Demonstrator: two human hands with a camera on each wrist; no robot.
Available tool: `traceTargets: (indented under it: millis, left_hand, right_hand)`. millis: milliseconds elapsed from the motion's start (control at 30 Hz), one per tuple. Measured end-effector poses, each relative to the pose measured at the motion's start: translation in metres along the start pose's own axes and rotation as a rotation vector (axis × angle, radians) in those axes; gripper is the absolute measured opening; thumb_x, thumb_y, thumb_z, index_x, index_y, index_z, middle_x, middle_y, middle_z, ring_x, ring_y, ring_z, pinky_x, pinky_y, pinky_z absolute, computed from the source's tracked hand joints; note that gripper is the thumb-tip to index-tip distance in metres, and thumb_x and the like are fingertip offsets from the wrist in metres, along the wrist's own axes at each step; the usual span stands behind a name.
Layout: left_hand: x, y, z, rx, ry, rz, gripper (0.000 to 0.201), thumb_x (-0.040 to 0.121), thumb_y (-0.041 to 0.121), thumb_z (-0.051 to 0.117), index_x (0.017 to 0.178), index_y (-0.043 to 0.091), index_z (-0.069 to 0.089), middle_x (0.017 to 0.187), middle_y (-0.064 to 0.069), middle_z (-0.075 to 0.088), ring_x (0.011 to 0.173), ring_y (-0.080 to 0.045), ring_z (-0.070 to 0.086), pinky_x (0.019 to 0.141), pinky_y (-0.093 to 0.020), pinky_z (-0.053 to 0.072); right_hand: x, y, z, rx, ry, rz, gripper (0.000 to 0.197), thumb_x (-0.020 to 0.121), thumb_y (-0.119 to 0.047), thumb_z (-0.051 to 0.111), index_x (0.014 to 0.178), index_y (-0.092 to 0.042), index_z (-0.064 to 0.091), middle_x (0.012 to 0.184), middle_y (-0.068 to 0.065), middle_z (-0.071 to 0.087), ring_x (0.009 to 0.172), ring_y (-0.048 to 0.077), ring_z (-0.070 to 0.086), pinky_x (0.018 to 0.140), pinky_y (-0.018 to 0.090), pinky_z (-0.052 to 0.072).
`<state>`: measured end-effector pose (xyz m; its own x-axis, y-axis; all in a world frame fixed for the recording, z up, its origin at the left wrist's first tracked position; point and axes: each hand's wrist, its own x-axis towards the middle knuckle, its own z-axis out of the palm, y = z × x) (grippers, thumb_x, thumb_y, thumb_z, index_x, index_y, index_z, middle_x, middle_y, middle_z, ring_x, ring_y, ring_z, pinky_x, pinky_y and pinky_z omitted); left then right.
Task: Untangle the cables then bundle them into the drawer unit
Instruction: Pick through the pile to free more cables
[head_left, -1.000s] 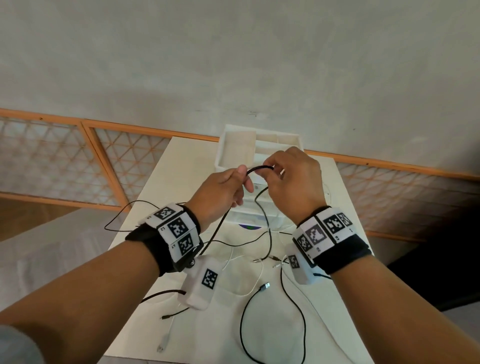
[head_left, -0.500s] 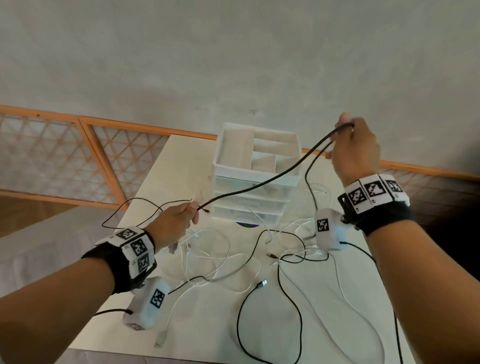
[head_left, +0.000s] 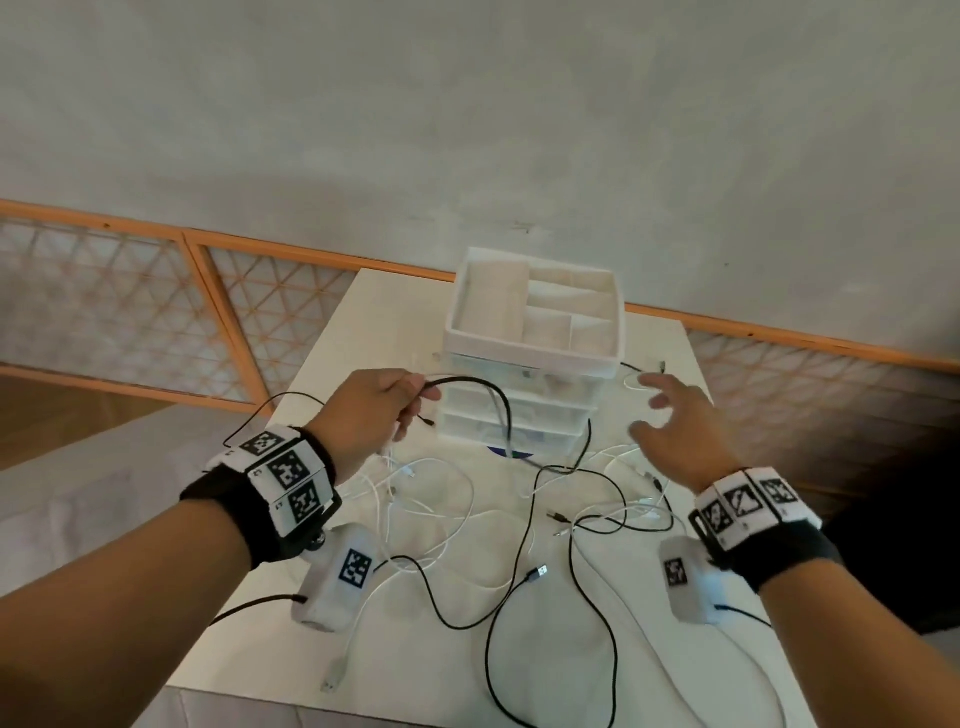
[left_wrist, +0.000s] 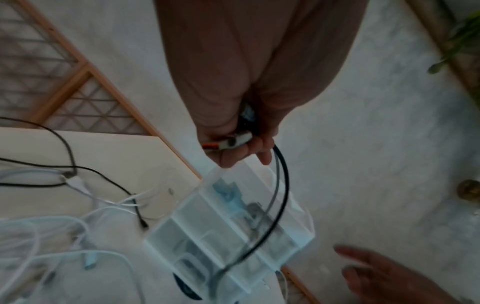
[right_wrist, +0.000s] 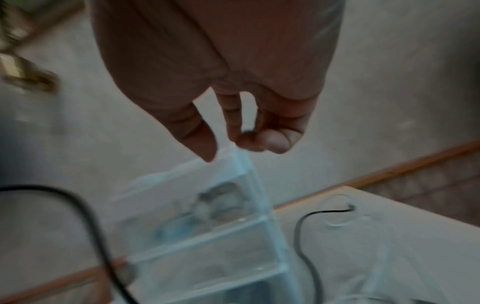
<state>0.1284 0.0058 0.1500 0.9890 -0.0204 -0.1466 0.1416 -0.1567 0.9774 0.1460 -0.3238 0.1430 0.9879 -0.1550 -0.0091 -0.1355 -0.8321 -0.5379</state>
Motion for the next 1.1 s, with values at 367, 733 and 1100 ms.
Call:
traceTargets:
  millis: [367,733,1100]
  left_hand:
    - [-0.027,0.027,0.019,0.169,-0.266,0.074,0.033,0.105,0.021,0.045,0.099,0.004,0.073,0.072,-0.003,0.052,0.055,-0.013,0.048,0.048,-0.013,0.037]
    - [-0.042,-0.005,0.003,-0.023,-0.321,-0.185,0.033,0.106,0.025,0.043,0.097,0.002,0.066,0.074,-0.005,0.052,0.058,-0.013,0.042,0.053,-0.024,0.039]
    - [-0.039,0.016,0.039,0.35,-0.379,-0.031,0.028,0.091,0.037,0.067,0.113,0.023,0.056,0.095,0.007,0.075,0.088,-0.004,0.065,0.073,-0.022,0.042]
  right_hand:
    - [-0.012,-0.044,0.036,-0.122,-0.087,-0.184,0.04,0.085,-0.063,0.056,0.058,-0.035,0.054,0.066,-0.006,0.058,0.086,0.027,0.061,0.066,0.03,0.043]
    - [-0.019,-0.051,0.028,-0.138,0.022,-0.089,0.03,0.087,-0.057,0.062,0.077,-0.03,0.072,0.079,0.002,0.069,0.087,0.026,0.063,0.074,0.037,0.055]
    - [-0.038,-0.086,0.027,-0.094,-0.025,-0.284,0.045,0.085,-0.053,0.067,0.049,-0.03,0.054,0.049,-0.006,0.053,0.06,0.018,0.056,0.056,0.029,0.043]
